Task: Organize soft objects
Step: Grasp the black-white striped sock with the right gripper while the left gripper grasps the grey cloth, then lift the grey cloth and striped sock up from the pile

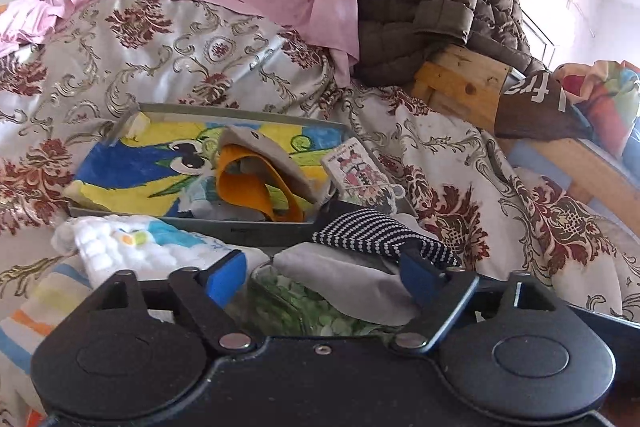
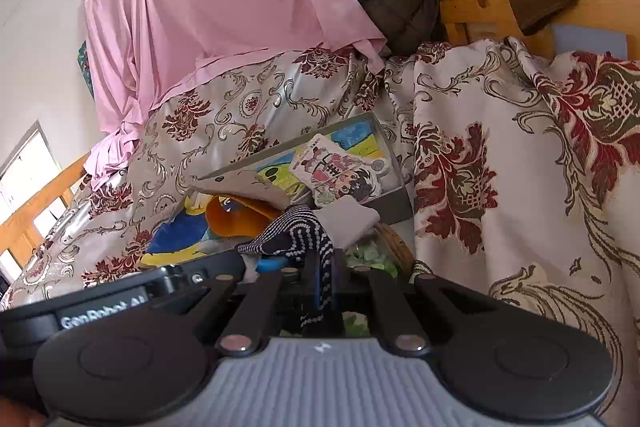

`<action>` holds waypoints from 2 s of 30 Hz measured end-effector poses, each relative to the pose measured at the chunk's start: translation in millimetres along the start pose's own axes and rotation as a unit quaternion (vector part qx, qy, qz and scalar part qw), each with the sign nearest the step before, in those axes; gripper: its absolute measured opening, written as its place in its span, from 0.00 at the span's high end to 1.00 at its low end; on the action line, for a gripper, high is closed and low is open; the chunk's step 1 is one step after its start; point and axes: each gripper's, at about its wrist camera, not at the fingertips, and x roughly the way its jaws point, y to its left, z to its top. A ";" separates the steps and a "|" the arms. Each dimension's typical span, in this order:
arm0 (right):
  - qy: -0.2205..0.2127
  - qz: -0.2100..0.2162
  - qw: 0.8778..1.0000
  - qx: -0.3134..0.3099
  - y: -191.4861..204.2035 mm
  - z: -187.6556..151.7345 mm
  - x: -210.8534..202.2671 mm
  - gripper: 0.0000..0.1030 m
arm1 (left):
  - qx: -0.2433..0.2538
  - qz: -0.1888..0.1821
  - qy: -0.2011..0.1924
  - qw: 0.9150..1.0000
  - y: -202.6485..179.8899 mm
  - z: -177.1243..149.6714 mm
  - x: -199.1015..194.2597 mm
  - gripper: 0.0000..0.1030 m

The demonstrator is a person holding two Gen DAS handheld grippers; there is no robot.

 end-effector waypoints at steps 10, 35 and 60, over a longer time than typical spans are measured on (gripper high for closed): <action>0.001 0.003 1.000 0.003 -0.3 -0.4 1.1 0.95 | 0.010 -0.030 0.011 0.999 -7.9 -2.6 10.9 0.59; -0.017 -0.055 0.998 0.003 -8.3 2.2 -8.8 0.91 | 0.060 0.102 -0.008 0.993 15.8 8.5 -37.3 0.98; -0.037 0.007 0.999 -0.021 6.8 -9.2 10.3 0.35 | 0.077 0.026 0.025 0.996 3.7 -5.6 -7.2 0.57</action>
